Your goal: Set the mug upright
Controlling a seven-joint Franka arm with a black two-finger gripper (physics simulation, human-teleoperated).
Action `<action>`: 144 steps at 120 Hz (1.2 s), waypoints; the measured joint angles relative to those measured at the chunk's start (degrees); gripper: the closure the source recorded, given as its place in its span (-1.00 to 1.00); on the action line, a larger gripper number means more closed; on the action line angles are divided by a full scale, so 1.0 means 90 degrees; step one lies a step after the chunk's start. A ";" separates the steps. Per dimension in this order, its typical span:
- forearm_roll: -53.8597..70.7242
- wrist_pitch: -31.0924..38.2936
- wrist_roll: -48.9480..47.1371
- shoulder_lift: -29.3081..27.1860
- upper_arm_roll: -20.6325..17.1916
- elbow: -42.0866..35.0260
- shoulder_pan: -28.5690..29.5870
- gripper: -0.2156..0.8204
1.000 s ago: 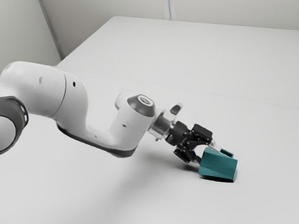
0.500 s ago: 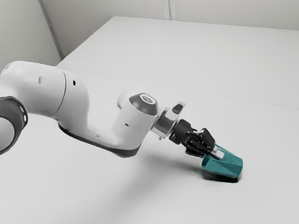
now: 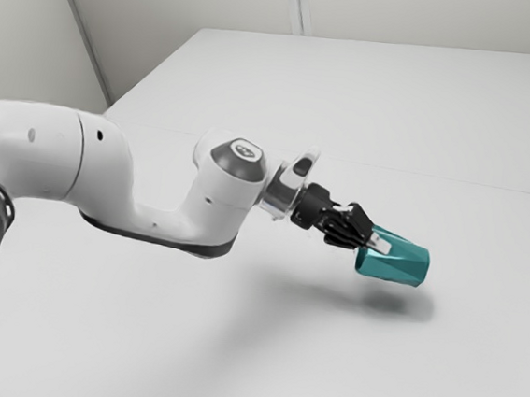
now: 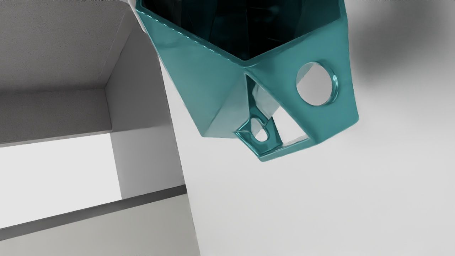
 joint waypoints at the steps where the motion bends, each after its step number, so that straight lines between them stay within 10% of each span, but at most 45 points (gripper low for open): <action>1: 0.0055 -0.0004 -0.0009 -0.0060 0.0003 -0.0009 0.0002 0.92; 73: 0.7726 -0.1888 -0.2485 -0.1641 0.1421 0.0393 0.0275 0.93; 144: 0.8875 -0.1176 -0.3794 -0.1190 0.1423 -0.0530 0.0293 0.93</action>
